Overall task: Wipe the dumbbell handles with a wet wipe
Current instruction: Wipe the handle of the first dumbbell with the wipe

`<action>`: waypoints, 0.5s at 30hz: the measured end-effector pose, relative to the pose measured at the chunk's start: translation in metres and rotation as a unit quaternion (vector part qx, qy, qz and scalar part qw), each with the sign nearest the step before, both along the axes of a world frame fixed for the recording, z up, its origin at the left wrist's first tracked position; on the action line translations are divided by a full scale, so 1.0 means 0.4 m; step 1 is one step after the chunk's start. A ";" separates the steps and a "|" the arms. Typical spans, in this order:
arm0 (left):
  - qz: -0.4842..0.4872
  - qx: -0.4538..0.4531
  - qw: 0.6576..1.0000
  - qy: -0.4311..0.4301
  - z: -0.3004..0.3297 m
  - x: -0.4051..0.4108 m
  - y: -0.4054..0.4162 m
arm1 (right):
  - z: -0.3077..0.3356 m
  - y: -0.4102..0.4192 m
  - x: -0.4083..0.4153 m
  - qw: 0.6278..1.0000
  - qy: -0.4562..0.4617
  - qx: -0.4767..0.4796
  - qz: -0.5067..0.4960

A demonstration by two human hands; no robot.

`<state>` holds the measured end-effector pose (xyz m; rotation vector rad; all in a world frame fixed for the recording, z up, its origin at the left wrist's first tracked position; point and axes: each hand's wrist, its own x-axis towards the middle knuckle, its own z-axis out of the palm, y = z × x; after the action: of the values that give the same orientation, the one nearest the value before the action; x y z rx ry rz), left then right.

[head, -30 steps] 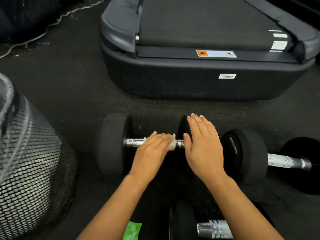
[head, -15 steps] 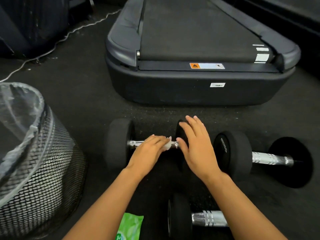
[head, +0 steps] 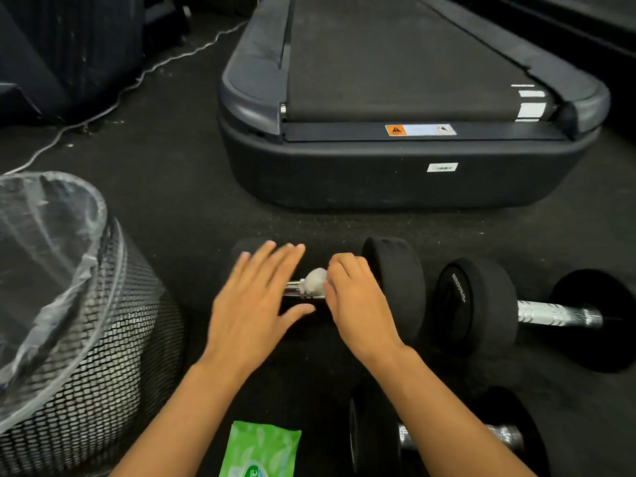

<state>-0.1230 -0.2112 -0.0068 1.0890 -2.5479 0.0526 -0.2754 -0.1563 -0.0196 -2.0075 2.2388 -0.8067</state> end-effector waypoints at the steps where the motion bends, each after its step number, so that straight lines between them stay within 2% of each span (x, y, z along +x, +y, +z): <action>1: 0.013 -0.007 1.000 -0.003 -0.002 0.022 -0.010 | -0.009 -0.009 -0.001 1.000 0.001 0.029 -0.007; 7: 0.016 0.087 0.996 0.011 -0.061 0.075 -0.040 | -0.073 -0.016 0.017 0.992 0.019 0.121 -0.006; 11: 0.012 0.114 0.991 0.062 -0.079 0.069 -0.041 | -0.125 -0.039 0.043 0.994 0.068 0.081 -0.041; 15: 0.000 0.118 0.989 0.085 -0.089 0.069 -0.040 | -0.104 -0.119 0.080 0.996 -0.006 0.087 0.030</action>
<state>-0.0953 -0.2274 -0.0422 1.1242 -2.4438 -0.3364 -0.2435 -0.2038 -0.0610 -1.9740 2.1466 -0.5938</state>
